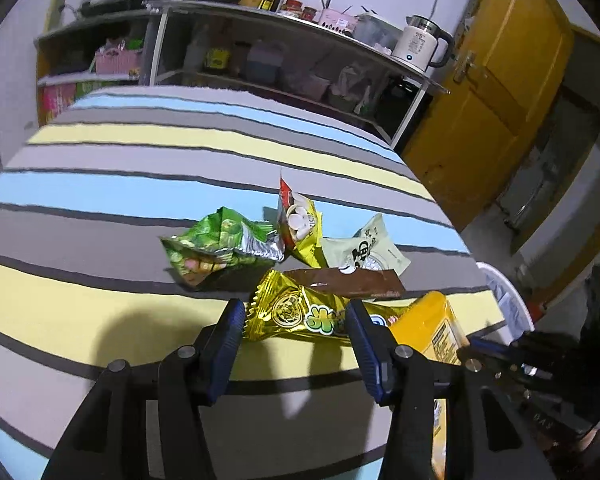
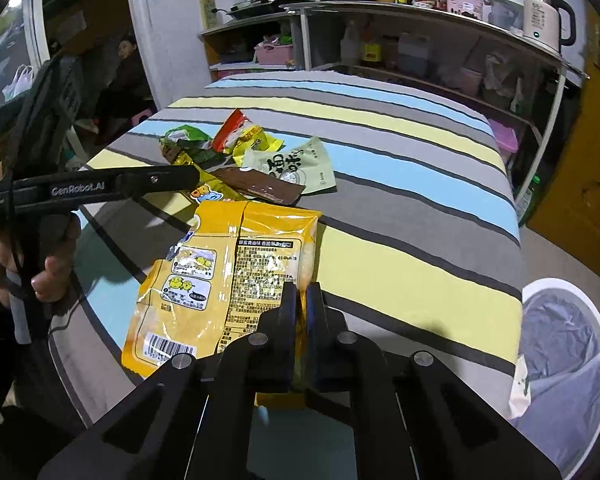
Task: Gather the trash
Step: 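Grasp the yellow snack bag with the right gripper while the left grasps the gold wrapper, then carry the yellow bag and gold wrapper with both grippers over the bin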
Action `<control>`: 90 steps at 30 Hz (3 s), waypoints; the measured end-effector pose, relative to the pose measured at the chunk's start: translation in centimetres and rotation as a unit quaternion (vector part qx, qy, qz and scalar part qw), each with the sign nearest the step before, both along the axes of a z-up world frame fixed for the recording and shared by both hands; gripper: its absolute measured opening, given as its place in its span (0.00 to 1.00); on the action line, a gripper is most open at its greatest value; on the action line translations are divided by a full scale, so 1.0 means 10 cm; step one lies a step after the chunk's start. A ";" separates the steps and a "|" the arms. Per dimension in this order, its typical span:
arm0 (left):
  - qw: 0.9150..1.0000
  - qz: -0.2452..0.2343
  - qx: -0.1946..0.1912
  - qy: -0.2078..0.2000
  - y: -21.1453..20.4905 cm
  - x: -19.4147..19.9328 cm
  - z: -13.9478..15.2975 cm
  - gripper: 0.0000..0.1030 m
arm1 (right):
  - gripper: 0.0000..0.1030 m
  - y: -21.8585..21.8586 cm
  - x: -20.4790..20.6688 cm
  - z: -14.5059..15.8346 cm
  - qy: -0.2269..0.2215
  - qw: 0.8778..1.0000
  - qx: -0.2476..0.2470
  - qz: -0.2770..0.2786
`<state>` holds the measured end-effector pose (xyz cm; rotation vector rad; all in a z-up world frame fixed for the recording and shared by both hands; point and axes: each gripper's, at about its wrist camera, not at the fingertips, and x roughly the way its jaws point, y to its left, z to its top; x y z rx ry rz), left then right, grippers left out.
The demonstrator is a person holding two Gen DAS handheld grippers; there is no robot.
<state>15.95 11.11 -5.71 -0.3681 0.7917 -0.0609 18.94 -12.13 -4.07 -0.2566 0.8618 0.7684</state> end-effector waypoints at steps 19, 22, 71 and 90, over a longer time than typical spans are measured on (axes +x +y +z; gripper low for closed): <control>0.998 0.002 0.036 -0.061 -0.23 -0.31 0.38 0.08 | 0.04 -0.49 -0.11 0.19 -0.021 0.996 0.029 -0.086; 0.996 0.003 0.042 -0.079 -0.27 -0.40 0.54 0.06 | 0.04 -0.57 -0.13 0.26 -0.027 0.994 0.037 -0.104; 0.983 -0.114 0.066 -0.130 -1.64 -0.02 1.02 0.05 | 0.03 -1.96 -0.38 0.84 -0.094 0.952 0.070 -0.282; 0.976 -0.176 0.084 -0.093 -2.45 0.39 0.70 0.05 | 0.03 -2.51 -0.20 0.59 -0.073 0.937 0.068 -0.335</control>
